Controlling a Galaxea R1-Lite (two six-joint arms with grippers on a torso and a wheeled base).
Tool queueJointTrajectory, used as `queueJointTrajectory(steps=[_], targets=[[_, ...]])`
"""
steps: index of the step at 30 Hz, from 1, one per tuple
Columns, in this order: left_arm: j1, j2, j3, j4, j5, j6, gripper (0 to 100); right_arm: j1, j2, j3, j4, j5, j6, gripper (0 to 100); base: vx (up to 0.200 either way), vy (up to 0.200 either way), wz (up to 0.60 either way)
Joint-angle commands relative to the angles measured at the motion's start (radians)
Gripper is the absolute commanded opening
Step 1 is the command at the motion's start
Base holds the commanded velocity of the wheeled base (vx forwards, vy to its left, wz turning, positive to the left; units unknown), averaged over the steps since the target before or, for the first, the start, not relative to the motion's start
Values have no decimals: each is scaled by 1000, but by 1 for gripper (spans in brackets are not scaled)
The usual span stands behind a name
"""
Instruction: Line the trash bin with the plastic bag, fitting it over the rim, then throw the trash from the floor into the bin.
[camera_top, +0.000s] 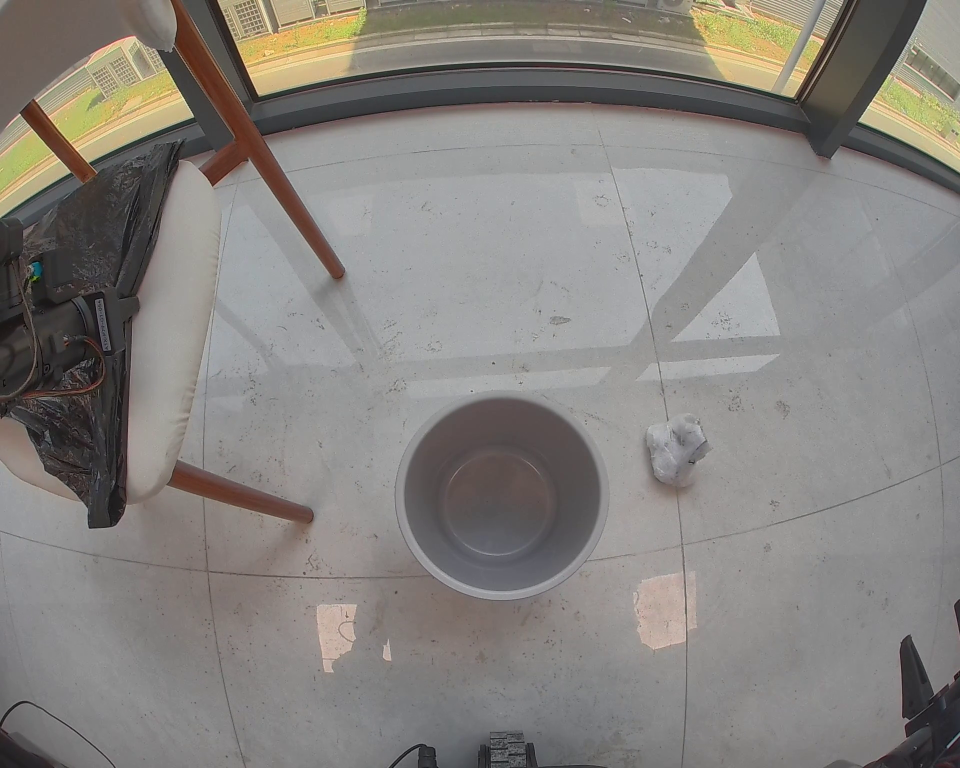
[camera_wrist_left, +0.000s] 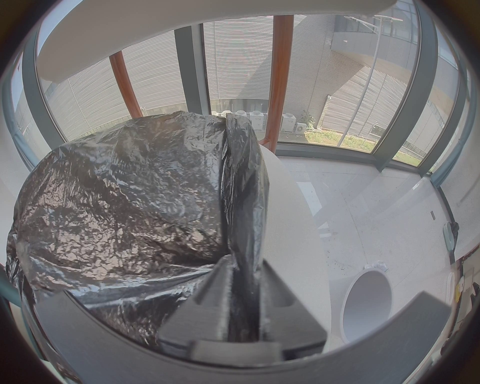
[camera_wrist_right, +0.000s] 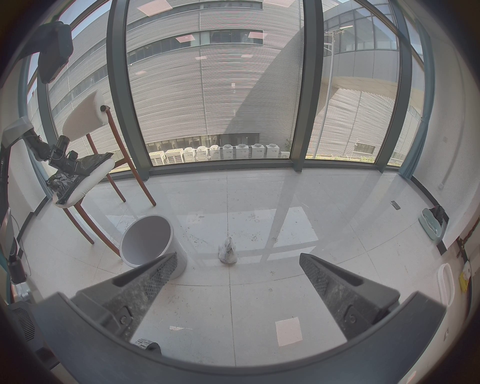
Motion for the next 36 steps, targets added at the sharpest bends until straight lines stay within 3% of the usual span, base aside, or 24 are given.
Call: queueJointTrajectory(steps=[1,10,22,27,30,36], targets=[[2,-7,14,5,2,0,0,0,-16,18,0,-1,0,100,0,0,0],[-6,-50,37,30,-30,-16,0,0,-16,18,0,-1,0,100,0,0,0],[-9,-146,37,103,-299,-276,0,0,-16,18,0,-1,0,100,0,0,0],[-9,-188,43,106,-382,-322,0,0,-16,18,0,-1,0,100,0,0,0],[-10,-229,62,106,-469,-365,0,0,-16,18,0,1,0,100,0,0,0],[-37,-273,83,152,-538,-433,0,0,-16,18,0,-1,0,100,0,0,0]])
